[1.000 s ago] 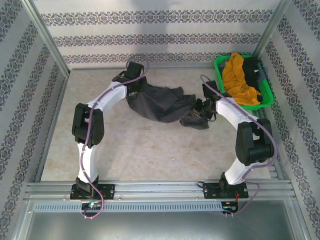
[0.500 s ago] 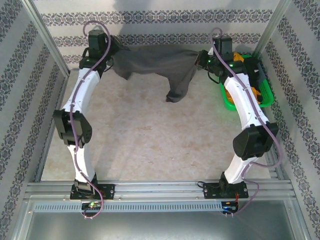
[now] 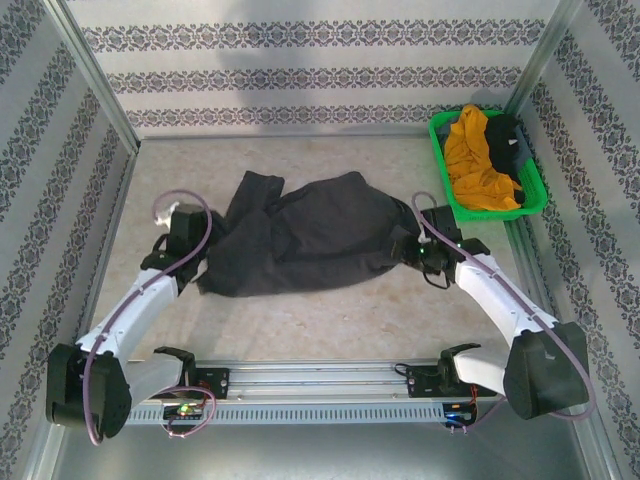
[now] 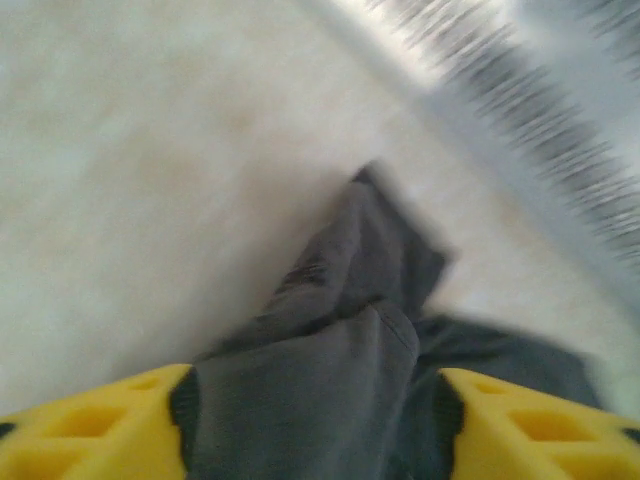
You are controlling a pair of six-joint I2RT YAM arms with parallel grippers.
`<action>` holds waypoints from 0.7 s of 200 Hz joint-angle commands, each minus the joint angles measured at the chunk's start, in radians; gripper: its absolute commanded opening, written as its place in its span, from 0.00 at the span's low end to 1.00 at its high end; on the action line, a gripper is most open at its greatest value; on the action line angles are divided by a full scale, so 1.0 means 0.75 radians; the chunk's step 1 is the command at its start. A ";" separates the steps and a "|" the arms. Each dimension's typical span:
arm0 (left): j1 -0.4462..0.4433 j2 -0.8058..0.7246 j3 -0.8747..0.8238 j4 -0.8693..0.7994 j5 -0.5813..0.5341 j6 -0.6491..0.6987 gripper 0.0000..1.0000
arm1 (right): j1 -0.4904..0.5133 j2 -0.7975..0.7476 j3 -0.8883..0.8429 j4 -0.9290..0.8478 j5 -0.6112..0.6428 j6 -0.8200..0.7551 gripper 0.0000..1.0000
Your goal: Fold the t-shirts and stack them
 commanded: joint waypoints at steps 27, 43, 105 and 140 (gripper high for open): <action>0.092 0.088 0.214 -0.210 0.065 -0.019 0.65 | -0.018 0.063 0.139 0.013 -0.011 0.084 0.48; 0.126 0.249 0.319 -0.245 0.162 -0.016 0.65 | -0.020 0.142 0.203 0.033 -0.014 0.096 0.48; 0.154 0.781 0.659 -0.165 0.469 0.094 0.61 | -0.091 0.318 0.308 0.092 -0.048 0.079 0.48; 0.073 0.938 0.774 -0.211 0.493 0.269 0.68 | -0.110 0.365 0.300 0.092 -0.082 0.049 0.49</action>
